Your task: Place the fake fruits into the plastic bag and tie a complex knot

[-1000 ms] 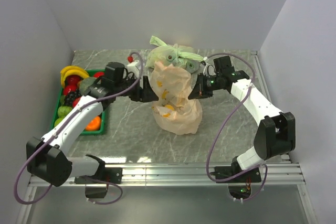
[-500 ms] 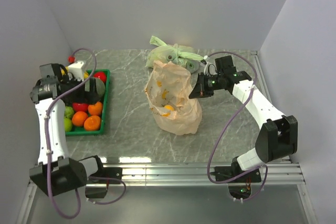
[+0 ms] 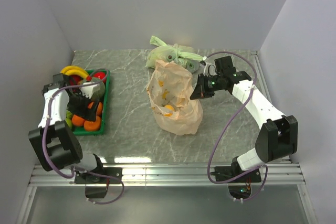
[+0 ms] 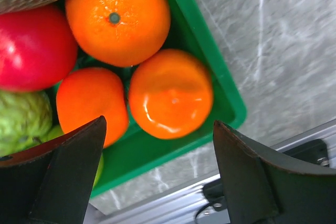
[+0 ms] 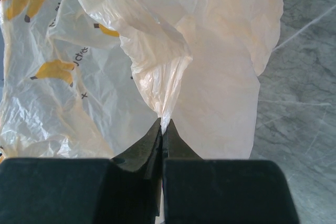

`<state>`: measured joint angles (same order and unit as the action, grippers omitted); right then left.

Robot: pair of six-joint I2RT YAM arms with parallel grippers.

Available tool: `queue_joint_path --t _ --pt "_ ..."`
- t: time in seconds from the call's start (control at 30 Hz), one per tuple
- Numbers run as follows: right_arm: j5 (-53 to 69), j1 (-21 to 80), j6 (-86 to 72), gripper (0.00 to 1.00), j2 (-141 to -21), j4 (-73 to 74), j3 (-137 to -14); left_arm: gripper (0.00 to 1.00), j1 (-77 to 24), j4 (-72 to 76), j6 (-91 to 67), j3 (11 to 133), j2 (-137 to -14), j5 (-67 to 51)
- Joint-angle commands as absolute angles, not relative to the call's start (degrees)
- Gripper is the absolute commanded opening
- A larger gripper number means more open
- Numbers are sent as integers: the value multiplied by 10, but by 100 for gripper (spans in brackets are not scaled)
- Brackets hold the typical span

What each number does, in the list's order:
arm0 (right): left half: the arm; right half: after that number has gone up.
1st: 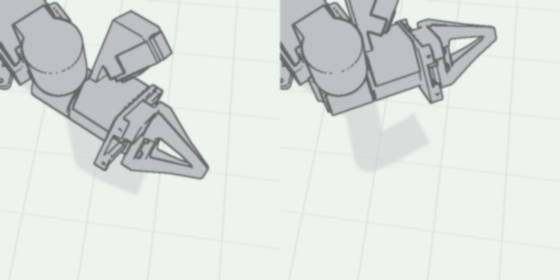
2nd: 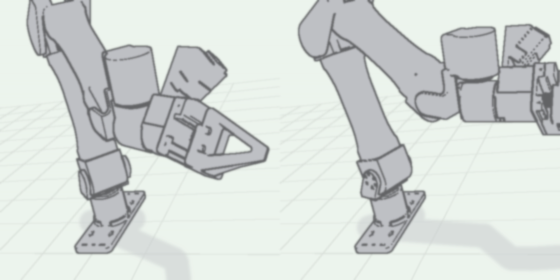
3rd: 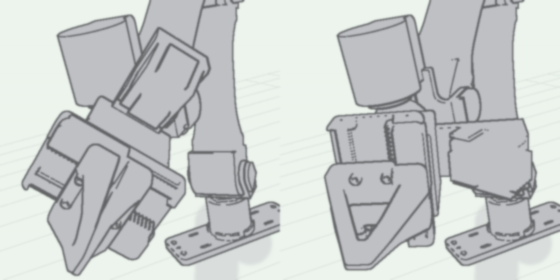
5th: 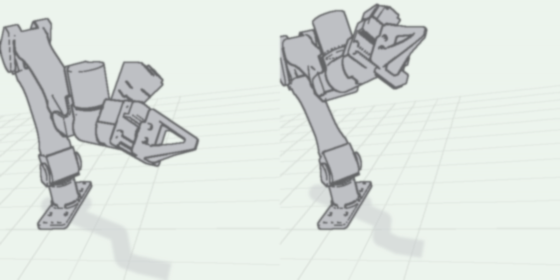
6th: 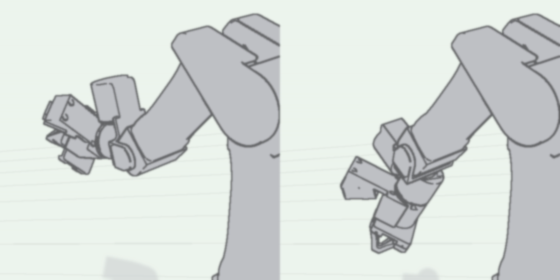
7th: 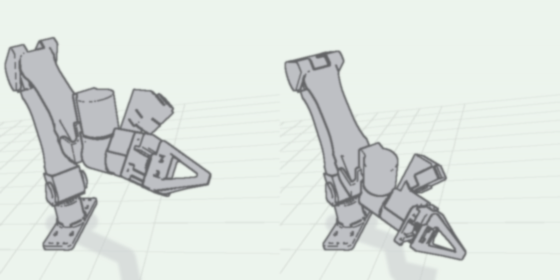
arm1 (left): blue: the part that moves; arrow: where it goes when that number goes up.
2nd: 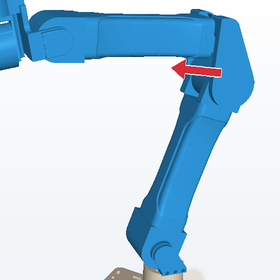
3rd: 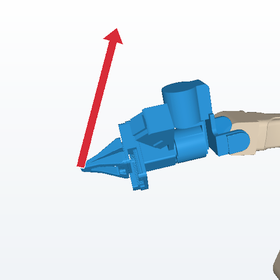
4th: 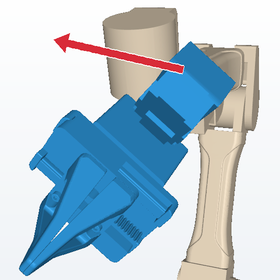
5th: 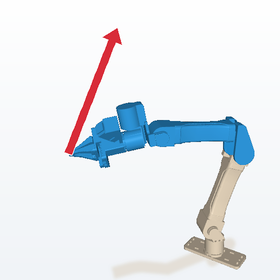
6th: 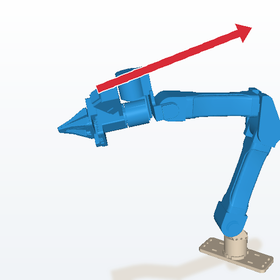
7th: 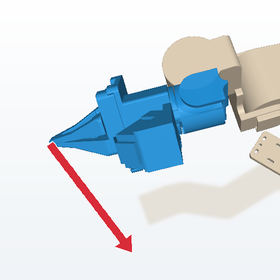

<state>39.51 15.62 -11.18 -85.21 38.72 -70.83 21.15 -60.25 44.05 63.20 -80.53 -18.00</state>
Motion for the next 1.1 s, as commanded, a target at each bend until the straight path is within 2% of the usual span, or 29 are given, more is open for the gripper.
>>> queue_joint_path --t 0.0,0.2,0.4,0.6,0.77,0.83,1.0,1.07 --pt "374 163 -95 0 -838 401 -730 88 214 -586 508 624 -825 -180" --pt "375 163 -89 0 -839 405 -731 91 214 -569 533 594 -845 -180" --pt "372 163 -91 0 -832 398 -728 99 214 -538 538 567 -871 -177" --pt "383 163 -86 0 -841 410 -733 99 214 -487 542 537 -883 -159" --pt "397 163 -91 0 -845 411 -737 88 213 -464 546 526 -885 -150" --pt "404 163 -87 0 -848 415 -739 88 214 -465 547 526 -886 -148" --pt "403 163 -84 0 -851 415 -739 94 214 -472 547 520 -893 -140" --pt "408 164 -82 0 -853 417 -738 90 214 -484 548 530 -883 -146"
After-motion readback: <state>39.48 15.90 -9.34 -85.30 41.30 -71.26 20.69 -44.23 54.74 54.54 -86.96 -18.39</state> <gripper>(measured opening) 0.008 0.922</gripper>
